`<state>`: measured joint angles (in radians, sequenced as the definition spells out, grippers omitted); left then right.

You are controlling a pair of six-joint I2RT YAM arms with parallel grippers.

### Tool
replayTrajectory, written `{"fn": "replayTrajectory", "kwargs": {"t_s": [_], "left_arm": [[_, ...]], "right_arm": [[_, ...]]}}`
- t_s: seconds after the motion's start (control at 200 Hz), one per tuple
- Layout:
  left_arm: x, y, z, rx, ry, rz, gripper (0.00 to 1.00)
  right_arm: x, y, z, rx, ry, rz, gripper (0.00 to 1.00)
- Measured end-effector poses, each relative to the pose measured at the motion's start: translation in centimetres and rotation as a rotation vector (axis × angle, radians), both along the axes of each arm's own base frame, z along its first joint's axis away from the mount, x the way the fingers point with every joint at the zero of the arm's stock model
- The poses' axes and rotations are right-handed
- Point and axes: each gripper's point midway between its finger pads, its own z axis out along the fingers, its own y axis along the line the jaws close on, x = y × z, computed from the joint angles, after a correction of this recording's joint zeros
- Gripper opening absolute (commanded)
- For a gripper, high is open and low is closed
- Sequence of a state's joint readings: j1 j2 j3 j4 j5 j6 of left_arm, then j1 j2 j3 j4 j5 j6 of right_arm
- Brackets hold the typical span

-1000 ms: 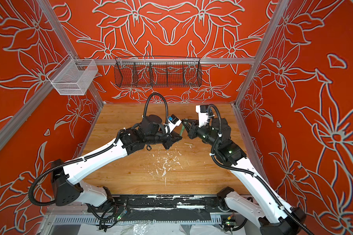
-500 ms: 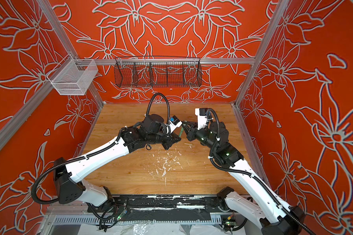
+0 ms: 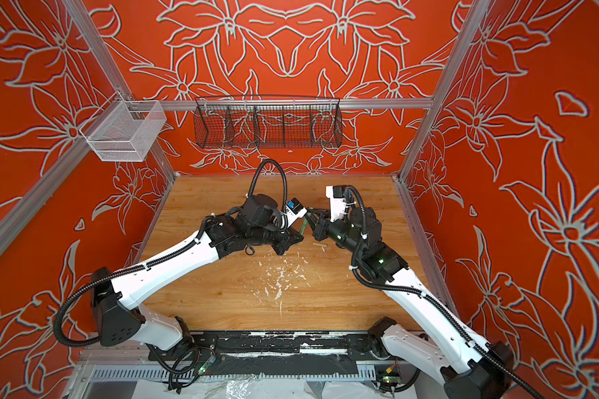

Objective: Insert pens into pen caps
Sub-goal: Put on the pen cap to the pen.

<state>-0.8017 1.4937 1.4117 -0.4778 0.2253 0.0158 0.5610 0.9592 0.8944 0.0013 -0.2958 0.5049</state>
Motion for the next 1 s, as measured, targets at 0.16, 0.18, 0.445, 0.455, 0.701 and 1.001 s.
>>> {"fn": "replayTrajectory", "kwargs": {"t_s": [0.16,0.18,0.445,0.455,0.701,1.001], "left_arm": [[-0.1,0.0,0.1,-0.003,-0.003,-0.006,0.00],[-0.1,-0.1,0.1,-0.004,-0.003,-0.007,0.00],[-0.2,0.2,1.1,-0.025,-0.020,-0.004,0.00],[-0.2,0.2,1.1,-0.024,-0.019,-0.004,0.00],[-0.4,-0.3,1.8,-0.059,-0.020,-0.028,0.00],[-0.5,-0.4,1.9,-0.075,-0.009,-0.034,0.00]], "right_arm": [[-0.2,-0.1,0.1,-0.001,-0.001,-0.001,0.00],[-0.2,-0.1,0.2,-0.001,-0.001,-0.002,0.00],[-0.1,0.3,0.9,0.028,-0.021,0.006,0.00],[-0.1,0.3,0.9,0.028,-0.021,0.006,0.00],[-0.5,-0.2,1.7,0.040,-0.045,-0.013,0.00],[-0.3,-0.1,1.5,0.051,-0.049,-0.015,0.00]]}}
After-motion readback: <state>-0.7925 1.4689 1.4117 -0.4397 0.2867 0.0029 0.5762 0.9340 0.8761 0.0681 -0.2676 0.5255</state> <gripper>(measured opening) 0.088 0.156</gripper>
